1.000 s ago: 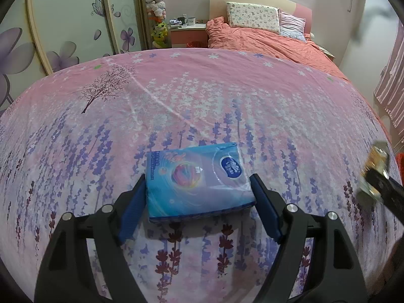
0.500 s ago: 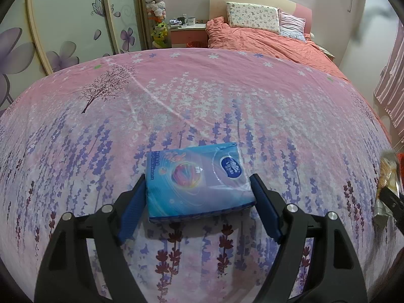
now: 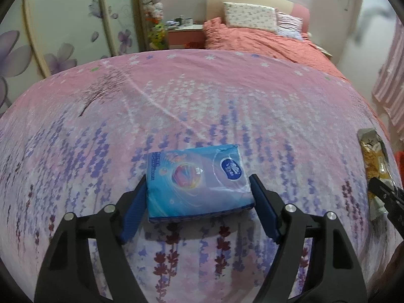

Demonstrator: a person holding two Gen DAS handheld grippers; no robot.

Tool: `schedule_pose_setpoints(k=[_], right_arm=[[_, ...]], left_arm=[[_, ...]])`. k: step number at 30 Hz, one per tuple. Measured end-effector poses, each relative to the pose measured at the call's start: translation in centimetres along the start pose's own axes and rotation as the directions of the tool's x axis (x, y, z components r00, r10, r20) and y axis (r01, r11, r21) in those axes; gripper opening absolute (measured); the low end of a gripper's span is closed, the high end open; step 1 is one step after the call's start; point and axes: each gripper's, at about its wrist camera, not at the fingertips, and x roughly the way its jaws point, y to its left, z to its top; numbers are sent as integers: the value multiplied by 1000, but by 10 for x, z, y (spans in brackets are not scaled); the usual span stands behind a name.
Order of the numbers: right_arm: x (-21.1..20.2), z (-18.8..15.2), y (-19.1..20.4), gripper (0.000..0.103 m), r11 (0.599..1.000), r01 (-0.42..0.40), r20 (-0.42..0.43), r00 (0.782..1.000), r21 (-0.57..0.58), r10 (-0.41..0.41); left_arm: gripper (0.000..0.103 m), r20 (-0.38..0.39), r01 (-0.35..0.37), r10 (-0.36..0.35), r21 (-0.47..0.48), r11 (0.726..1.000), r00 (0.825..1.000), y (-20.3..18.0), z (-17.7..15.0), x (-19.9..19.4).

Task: Collect trash
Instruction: 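Lift the tissue pack with the left tool while the right tool lifts the wrapper toward the basket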

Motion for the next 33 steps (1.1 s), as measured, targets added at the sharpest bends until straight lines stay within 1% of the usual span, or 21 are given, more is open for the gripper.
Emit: schedule_pose_setpoints(k=[3, 5, 11, 15, 18, 27, 33], right_arm=[[-10, -5, -7, 21, 1000, -15, 9, 1000, 8, 15], [-15, -7, -12, 19, 1000, -23, 15, 1000, 7, 23], [-36, -14, -24, 16, 999, -43, 48, 998, 10, 42], [-57, -18, -35, 15, 999, -48, 91, 995, 7, 47], [-75, -19, -47, 15, 999, -48, 128, 991, 17, 46], [-131, -21, -77, 15, 1000, -9, 256, 967, 26, 2], [-159, -27, -103, 15, 998, 54, 317, 947, 21, -58]], left_arm=[[74, 11, 48, -48, 10, 999, 999, -3, -1, -2], [74, 18, 57, -58, 17, 998, 998, -5, -3, -5], [74, 44, 47, -50, 62, 997, 998, -20, -9, -23], [74, 67, 42, -49, 99, 994, 997, -40, -9, -42], [74, 91, 51, -63, 124, 991, 994, -58, -9, -60], [74, 148, 112, -142, 198, 974, 979, -118, -6, -113], [74, 165, 187, -234, 260, 947, 958, -166, -11, -145]])
